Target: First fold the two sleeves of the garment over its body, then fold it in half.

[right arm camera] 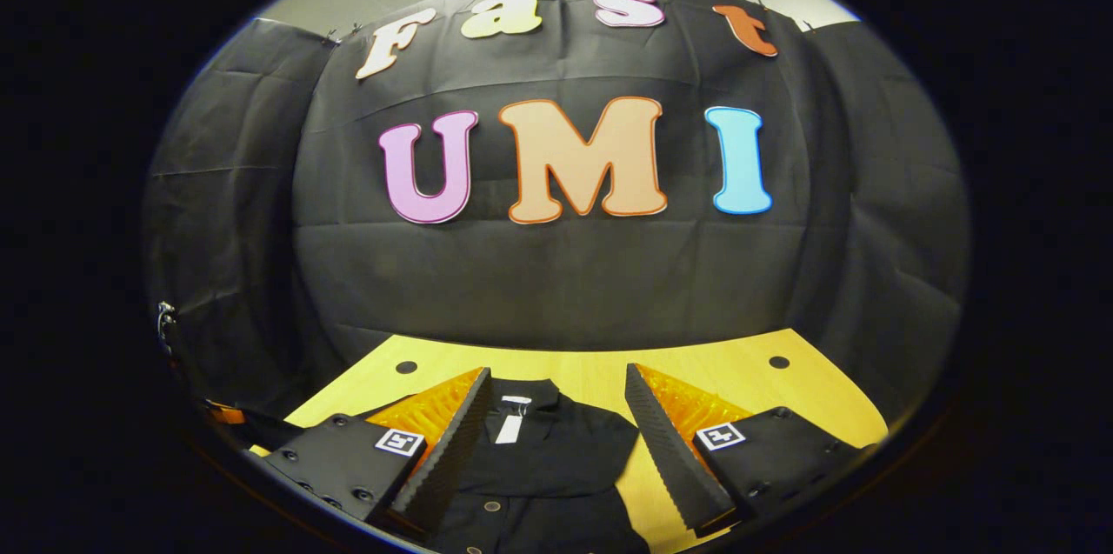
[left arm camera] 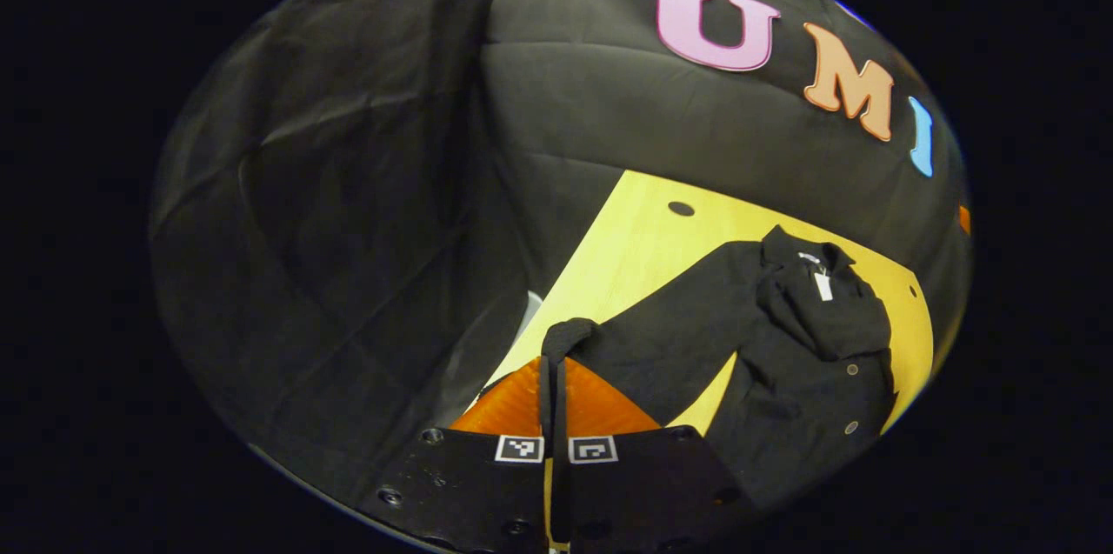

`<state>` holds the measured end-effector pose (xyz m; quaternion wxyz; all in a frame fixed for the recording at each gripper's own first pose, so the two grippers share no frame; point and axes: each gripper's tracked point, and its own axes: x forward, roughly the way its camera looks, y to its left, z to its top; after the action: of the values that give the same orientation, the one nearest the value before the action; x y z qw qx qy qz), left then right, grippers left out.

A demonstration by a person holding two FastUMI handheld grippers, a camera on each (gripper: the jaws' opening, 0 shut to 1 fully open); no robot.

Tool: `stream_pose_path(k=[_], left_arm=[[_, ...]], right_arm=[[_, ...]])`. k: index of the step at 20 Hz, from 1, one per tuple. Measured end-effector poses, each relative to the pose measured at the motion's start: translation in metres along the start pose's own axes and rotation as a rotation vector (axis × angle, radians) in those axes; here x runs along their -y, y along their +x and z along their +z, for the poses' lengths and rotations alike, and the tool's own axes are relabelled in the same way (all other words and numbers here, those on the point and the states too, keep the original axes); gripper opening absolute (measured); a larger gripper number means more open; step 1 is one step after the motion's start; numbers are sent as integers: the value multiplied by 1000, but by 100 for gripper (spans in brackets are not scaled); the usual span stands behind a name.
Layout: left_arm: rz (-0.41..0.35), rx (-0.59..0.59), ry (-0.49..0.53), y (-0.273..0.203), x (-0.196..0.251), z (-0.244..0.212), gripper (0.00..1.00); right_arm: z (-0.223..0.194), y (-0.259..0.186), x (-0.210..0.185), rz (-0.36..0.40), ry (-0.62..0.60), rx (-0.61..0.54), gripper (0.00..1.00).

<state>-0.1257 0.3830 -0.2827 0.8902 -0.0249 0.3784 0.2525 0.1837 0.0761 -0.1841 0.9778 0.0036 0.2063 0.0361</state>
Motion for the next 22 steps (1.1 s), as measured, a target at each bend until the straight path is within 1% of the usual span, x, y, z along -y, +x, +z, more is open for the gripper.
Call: stream_pose_path(k=[1,3,6,8,9,10,11,12,13,14,15,16,18,19,20,22], left_arm=[[-7,18,13,-3,9,9,0],[-32,50,29,-4,28,30,0],[-96,89,38,-4,63,58,0],[-131,122,78,-2,85,76,0],[-145,130,105,-1,95,84,0],[-160,138,129,-2,107,91,0],[-182,150,147,-3,119,99,0],[-203,157,161,-3,134,103,0],[-224,161,176,-2,148,109,0],[-246,165,191,0,163,113,0],[-266,167,208,0,175,115,0],[-287,169,225,-4,189,117,0],[-337,173,257,-2,221,122,0],[-360,171,270,-1,237,122,0],[-382,168,284,0,252,120,0],[-419,159,309,4,279,118,0]], right_arm=[[-2,-4,8,-7,6,0,94],[-6,-10,25,-21,17,-5,94],[-14,-23,50,-43,39,-11,94],[-17,-30,67,-63,50,-14,94],[-18,-33,75,-72,55,-15,97],[-19,-37,83,-81,62,-15,94],[-20,-40,91,-92,68,-13,97],[-21,-44,100,-104,73,-11,94],[-21,-48,108,-115,80,-9,94],[-23,-51,116,-126,87,-10,97],[-24,-55,124,-138,92,-10,94],[-27,-59,133,-153,96,-13,97],[-31,-67,151,-181,108,-17,97],[-33,-71,158,-196,115,-18,94],[-34,-76,167,-210,122,-19,98],[-37,-86,183,-243,130,-17,98]])
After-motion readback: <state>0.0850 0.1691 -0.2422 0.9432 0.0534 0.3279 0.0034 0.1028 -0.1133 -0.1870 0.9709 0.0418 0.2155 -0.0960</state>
